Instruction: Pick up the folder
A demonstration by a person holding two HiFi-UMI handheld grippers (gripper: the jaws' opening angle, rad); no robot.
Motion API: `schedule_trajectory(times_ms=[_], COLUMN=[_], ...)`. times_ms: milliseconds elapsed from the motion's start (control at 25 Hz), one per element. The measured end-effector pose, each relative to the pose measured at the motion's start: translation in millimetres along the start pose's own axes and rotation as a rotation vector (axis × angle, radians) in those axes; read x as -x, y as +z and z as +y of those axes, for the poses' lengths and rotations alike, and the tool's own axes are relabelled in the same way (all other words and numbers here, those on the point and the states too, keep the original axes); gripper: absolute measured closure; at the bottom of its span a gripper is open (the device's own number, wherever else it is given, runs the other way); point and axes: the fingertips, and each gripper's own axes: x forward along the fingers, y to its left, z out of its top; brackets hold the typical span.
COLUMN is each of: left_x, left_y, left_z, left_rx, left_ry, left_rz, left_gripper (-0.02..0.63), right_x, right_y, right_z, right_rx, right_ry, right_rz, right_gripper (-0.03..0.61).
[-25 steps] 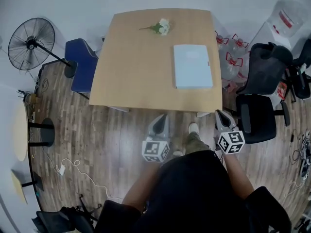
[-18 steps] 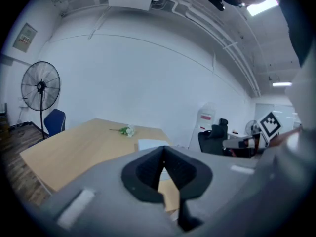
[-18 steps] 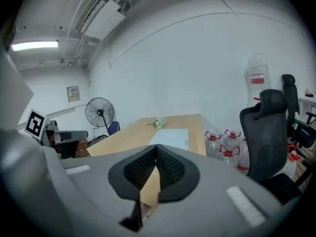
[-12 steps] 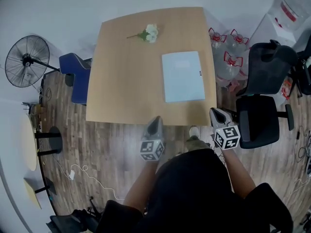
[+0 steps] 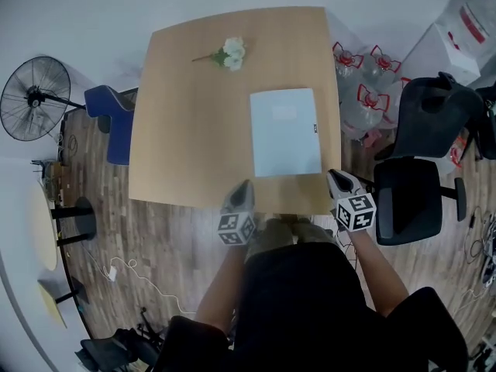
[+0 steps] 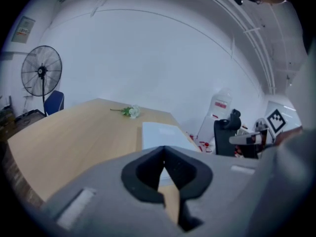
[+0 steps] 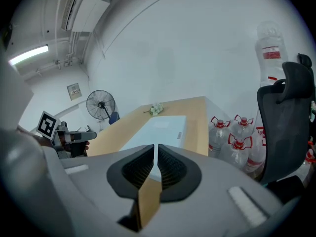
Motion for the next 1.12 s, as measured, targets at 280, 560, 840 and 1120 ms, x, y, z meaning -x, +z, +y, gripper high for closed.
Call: schedule_trajectory(times_ms=[280, 560, 840, 1120], left_x=[-39, -85, -138, -166], left_y=[-13, -37, -61, -75], left_z=[27, 46, 50, 54], left_rx=[0.056, 0.139, 0.288, 0.393], left_ry=[-0.031, -0.104, -0.202, -0.262], left_rz=[0.074, 0.154, 0.247, 0.315], left_gripper=[0.589, 0.473, 0.294, 0.262], right_x=[-40, -92, -143, -169], right_y=[-7, -29, -45, -58], right_z=[-11, -32, -55, -58], right_rx=[-0.029, -0.088, -0.204, -0.312], right_ry=[-0.009, 0.007, 0.063, 0.153], right_rz=[0.069, 0.164, 0.228, 0.26], right_gripper=[0.543, 0.48, 0.329, 0.268])
